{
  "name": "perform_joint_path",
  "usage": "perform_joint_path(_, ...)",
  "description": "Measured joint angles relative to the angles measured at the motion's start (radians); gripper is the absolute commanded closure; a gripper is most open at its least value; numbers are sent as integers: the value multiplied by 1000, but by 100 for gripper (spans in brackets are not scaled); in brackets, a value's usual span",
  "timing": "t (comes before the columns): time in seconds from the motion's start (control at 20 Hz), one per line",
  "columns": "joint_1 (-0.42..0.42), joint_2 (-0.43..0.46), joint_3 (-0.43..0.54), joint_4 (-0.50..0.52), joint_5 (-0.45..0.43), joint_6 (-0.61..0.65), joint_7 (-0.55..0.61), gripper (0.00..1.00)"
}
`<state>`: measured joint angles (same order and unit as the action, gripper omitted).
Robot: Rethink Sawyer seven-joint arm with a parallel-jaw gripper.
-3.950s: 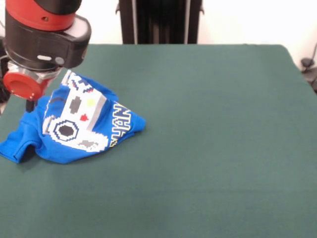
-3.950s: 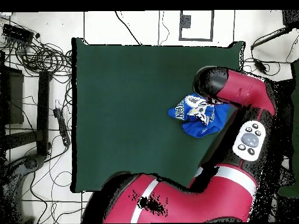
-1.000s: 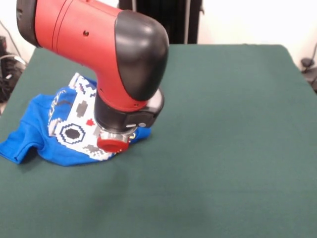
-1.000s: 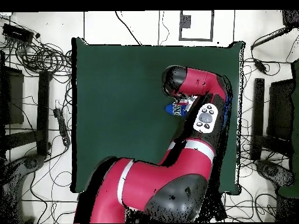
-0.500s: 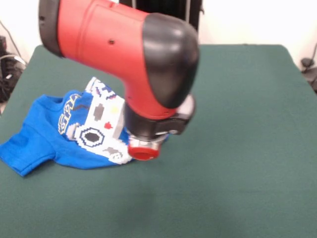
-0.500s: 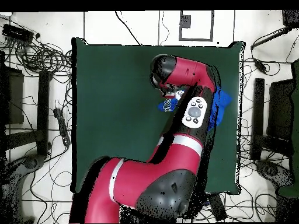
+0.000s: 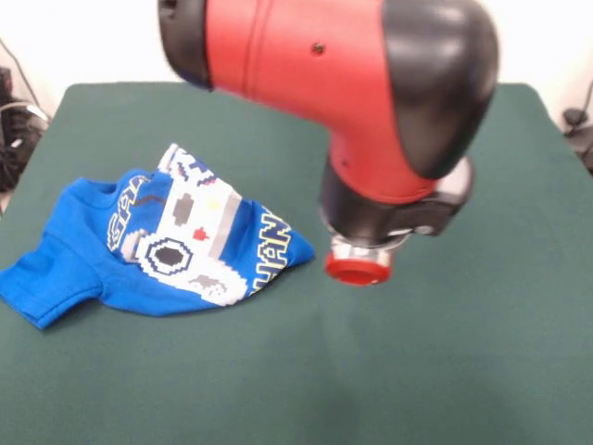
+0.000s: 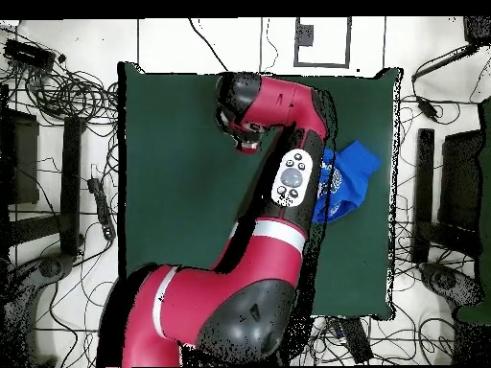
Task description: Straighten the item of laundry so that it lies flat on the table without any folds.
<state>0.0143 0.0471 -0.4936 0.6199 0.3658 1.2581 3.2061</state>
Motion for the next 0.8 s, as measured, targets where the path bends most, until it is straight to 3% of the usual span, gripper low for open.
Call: perform_joint_path(0.8,-56,-130,0,95,-44,-72,1,100)
